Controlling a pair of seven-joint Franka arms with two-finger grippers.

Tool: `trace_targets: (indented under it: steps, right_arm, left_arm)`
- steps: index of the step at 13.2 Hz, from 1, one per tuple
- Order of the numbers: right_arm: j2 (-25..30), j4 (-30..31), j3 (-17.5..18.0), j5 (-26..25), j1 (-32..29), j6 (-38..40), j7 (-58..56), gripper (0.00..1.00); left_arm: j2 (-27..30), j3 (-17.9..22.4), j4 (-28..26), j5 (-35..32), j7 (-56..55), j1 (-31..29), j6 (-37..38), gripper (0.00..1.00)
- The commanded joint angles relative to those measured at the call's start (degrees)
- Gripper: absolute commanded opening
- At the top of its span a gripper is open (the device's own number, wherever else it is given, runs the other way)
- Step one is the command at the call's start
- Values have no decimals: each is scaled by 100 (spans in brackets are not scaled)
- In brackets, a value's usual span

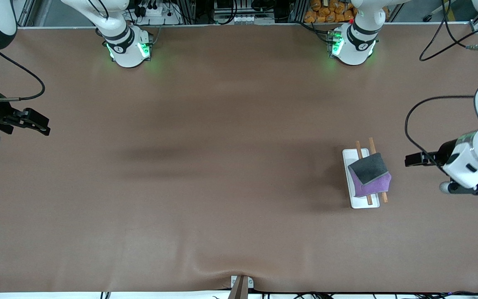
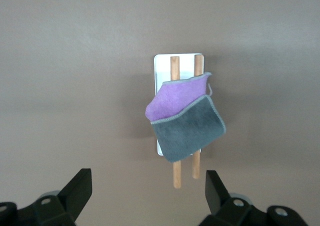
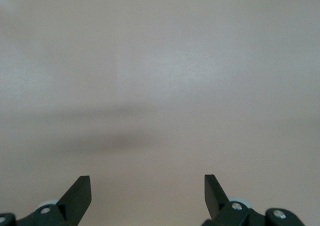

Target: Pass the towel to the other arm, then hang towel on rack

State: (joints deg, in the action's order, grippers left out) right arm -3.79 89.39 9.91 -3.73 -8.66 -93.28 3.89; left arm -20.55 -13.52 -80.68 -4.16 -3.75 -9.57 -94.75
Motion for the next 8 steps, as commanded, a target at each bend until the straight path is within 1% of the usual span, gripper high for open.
trace_targets:
  steps: [1, 2, 3, 5, 7, 8]
  right_arm:
    - [-7, -290, 125, 126, -101, 406, 155, 100]
    - [-16, -317, 125, 222, -83, 398, 138, 100]
    - [19, -317, 142, 206, -5, 389, 155, 100]
    - [19, -474, 125, 127, 337, 415, 199, 100]
    - [10, -589, 125, 214, 444, 442, 890, 100]
    - [10, -607, 116, 215, 453, 442, 963, 100]
  left_arm:
    - [454, -19, -71, -103, 68, -37, 149, 100]
    - [551, -36, -71, -94, 68, -28, 315, 100]
    - [595, -71, -71, -76, 59, -19, 490, 100]
    - [875, -80, -71, -120, 50, -28, 668, 100]
    - [1166, -71, -97, -138, 59, -36, 694, 100]
    - [1289, -80, -123, -120, 94, -37, 851, 100]
